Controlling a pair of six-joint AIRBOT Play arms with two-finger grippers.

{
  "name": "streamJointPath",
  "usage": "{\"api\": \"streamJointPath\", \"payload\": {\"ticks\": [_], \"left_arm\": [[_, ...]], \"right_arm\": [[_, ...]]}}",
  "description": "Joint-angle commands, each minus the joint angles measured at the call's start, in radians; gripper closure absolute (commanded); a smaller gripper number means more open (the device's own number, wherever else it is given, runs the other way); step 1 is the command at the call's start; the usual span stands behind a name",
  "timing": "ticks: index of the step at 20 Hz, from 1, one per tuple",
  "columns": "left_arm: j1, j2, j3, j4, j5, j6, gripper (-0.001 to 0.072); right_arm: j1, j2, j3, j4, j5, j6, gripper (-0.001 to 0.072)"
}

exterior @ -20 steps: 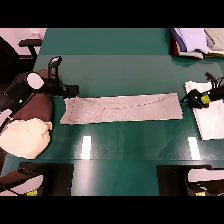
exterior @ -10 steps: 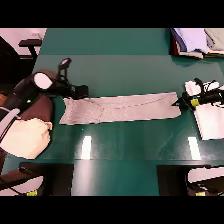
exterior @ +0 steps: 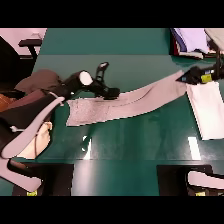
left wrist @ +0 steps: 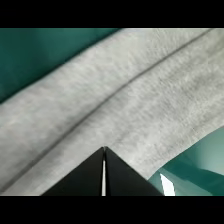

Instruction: Fold the shirts.

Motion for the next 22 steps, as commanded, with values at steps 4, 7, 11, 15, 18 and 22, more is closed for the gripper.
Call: {"api": "streamJointPath", "payload": {"ticks": [4,7,11,15,18,22], "left_arm": [[-0.098,-0.173,0.135,-0.032,-0.029,-0.001,0.0682],[-0.098,-0.190,0.135,-0.019,-0.051,-0.001,0.0682],[-0.070,-0.183,0.182,-0.019,-0.110,0.000,0.0683],[0.043,-0.059,0.255,0.026,-0.216,0.028,0.0682],[0.174,0.117,0.288,0.120,-0.271,0.052,0.0682],[0.359,0.369,0.295,0.224,-0.277,0.052,0.0682]], "right_arm": [[0.173,0.059,0.131,0.147,0.023,0.048,0.0700],[0.235,0.059,0.153,0.172,0.017,0.049,0.0700],[0.317,0.059,0.187,0.171,-0.013,0.049,0.0700],[0.412,0.058,0.194,0.171,-0.050,0.049,0.0700],[0.539,0.053,0.195,0.171,-0.157,0.046,0.0699],[0.792,-0.080,0.256,0.170,-0.317,0.010,0.0694]]}}
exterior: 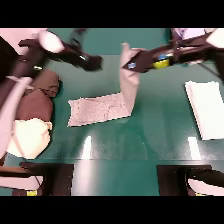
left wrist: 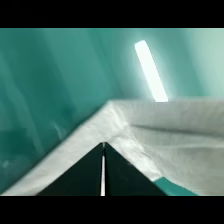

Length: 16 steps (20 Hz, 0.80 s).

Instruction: Fold the shirts.

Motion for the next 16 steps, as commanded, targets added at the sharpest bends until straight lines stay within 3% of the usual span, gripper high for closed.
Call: {"api": "streamJointPath", "payload": {"ticks": [1,2,3,4,10,16], "left_arm": [[0.148,0.199,0.012,0.096,-0.023,0.008,0.0682],[0.174,0.238,0.012,0.117,-0.026,0.008,0.0682],[0.196,0.273,0.011,0.138,-0.037,0.008,0.0682],[0.211,0.296,0.012,0.151,-0.048,0.008,0.0682],[0.234,0.324,0.011,0.179,-0.160,0.009,0.0682],[0.234,0.324,0.011,0.177,-0.167,0.009,0.0682]], "right_arm": [[0.216,-0.134,0.077,-0.002,-0.145,-0.047,0.0596],[0.273,-0.199,0.121,-0.003,-0.163,-0.065,0.0384],[0.312,-0.257,0.166,-0.003,-0.162,-0.068,0.0249],[0.341,-0.311,0.211,-0.003,-0.145,-0.067,0.0193],[0.219,-0.369,0.238,-0.111,0.055,-0.009,0.0197],[-0.109,-0.177,-0.217,-0.185,0.019,0.068,0.0198]]}}
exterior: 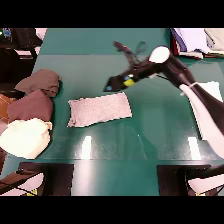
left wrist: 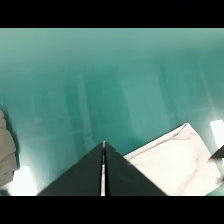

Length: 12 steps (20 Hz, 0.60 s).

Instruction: Fold the shirts.

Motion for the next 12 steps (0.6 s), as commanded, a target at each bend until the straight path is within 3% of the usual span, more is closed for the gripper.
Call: {"api": "streamJointPath", "payload": {"ticks": [1,2,3,7,9,12], "left_arm": [[0.003,0.003,0.001,0.003,-0.010,0.000,0.0681],[0.003,0.003,0.001,0.002,-0.009,0.000,0.0682],[0.003,0.003,0.001,-0.001,-0.008,0.000,0.0682],[0.003,0.003,0.001,-0.001,0.009,0.000,0.0681],[0.003,0.003,0.001,-0.003,0.013,0.000,0.0682],[0.003,0.003,0.001,-0.003,0.013,0.000,0.0682]], "right_arm": [[-0.182,0.094,-0.259,-0.072,-0.026,0.059,0.0190],[-0.227,0.104,-0.328,-0.059,-0.042,0.059,0.0070],[-0.256,0.103,-0.380,-0.048,-0.060,0.059,0.0036],[-0.270,0.029,-0.456,0.068,-0.142,0.056,0.0084],[-0.227,-0.041,-0.419,0.075,-0.140,0.056,0.0142],[-0.143,-0.143,-0.333,0.123,-0.132,0.057,0.0154]]}}
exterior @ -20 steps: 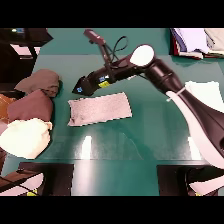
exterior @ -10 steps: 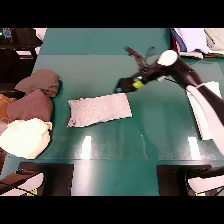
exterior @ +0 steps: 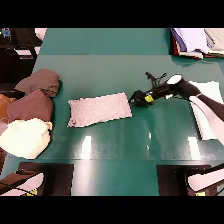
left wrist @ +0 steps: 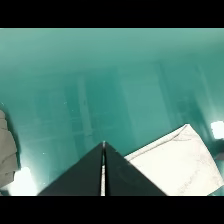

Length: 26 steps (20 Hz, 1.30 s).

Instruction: Fold the shirts.

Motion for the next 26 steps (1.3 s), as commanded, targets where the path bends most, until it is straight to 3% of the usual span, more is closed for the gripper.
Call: {"api": "streamJointPath", "payload": {"ticks": [1,2,3,4,6,11,17,26], "left_arm": [[0.001,0.001,0.001,-0.002,0.002,0.000,0.0682],[0.001,0.001,0.001,-0.003,0.000,0.000,0.0682],[0.001,0.001,0.001,-0.003,-0.004,0.000,0.0682],[0.001,0.001,0.001,-0.003,-0.009,-0.001,0.0682],[-0.028,0.001,0.000,0.007,-0.020,0.000,0.0683],[-0.151,-0.006,-0.033,0.008,-0.007,0.000,0.0683],[-0.245,-0.006,-0.040,0.006,0.006,0.000,0.0682],[-0.315,-0.006,-0.040,-0.002,0.074,-0.008,0.0682]], "right_arm": [[0.080,-0.114,0.074,0.075,-0.002,0.001,0.0156],[0.106,-0.139,0.106,0.089,0.002,0.000,0.0186],[0.132,-0.159,0.139,0.091,0.004,-0.009,0.0336],[0.151,-0.170,0.168,0.090,0.005,-0.021,0.0435],[0.172,-0.173,0.214,0.089,-0.003,-0.028,0.0700],[0.053,-0.082,0.291,0.019,-0.007,-0.020,0.0699],[-0.351,0.153,0.291,-0.212,-0.015,0.073,0.0699],[-0.822,0.258,0.290,-0.219,-0.027,0.072,0.0699]]}}
